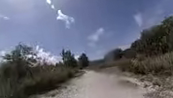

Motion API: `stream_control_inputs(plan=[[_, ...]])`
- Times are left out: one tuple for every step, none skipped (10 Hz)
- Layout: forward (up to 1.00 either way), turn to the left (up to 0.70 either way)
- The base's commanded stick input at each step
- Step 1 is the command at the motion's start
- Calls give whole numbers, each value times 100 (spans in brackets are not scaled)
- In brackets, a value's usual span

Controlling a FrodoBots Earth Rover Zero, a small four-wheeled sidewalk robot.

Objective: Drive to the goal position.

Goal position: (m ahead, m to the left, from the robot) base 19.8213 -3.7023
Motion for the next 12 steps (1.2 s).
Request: stream_control_inputs(plan=[[85, 4], [85, 4], [85, 4], [85, 4], [85, 4], [85, 4], [85, 4], [85, 4], [85, 4], [85, 4], [85, 4], [85, 4]])
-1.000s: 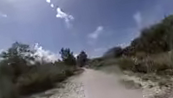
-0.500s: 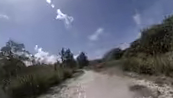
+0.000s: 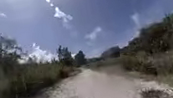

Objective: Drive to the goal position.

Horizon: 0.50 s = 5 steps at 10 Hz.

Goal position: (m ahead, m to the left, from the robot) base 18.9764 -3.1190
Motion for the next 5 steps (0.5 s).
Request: stream_control_inputs(plan=[[85, 4], [85, 4], [85, 4], [85, 4], [85, 4]])
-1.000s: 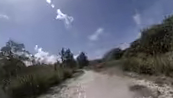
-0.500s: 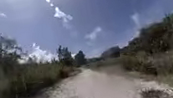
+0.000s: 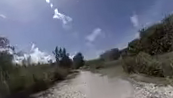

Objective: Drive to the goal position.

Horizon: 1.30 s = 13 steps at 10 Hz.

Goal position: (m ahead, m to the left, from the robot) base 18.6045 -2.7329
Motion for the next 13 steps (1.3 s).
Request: stream_control_inputs(plan=[[85, 4], [85, 4], [85, 4], [85, 4], [85, 4], [85, 4], [85, 4], [85, 4], [85, 4], [85, 4], [85, 4], [85, 4], [85, 38]])
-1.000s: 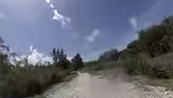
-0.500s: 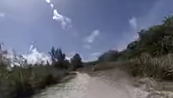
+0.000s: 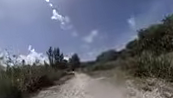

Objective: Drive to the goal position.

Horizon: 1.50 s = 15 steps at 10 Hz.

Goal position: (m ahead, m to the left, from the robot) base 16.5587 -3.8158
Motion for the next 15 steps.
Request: stream_control_inputs(plan=[[85, 38], [85, 38], [85, 13], [85, 4], [85, 4], [85, 4], [85, 4], [85, 4], [85, 4], [85, 4], [85, 4], [85, 4], [85, 4], [85, 4], [85, 4]])
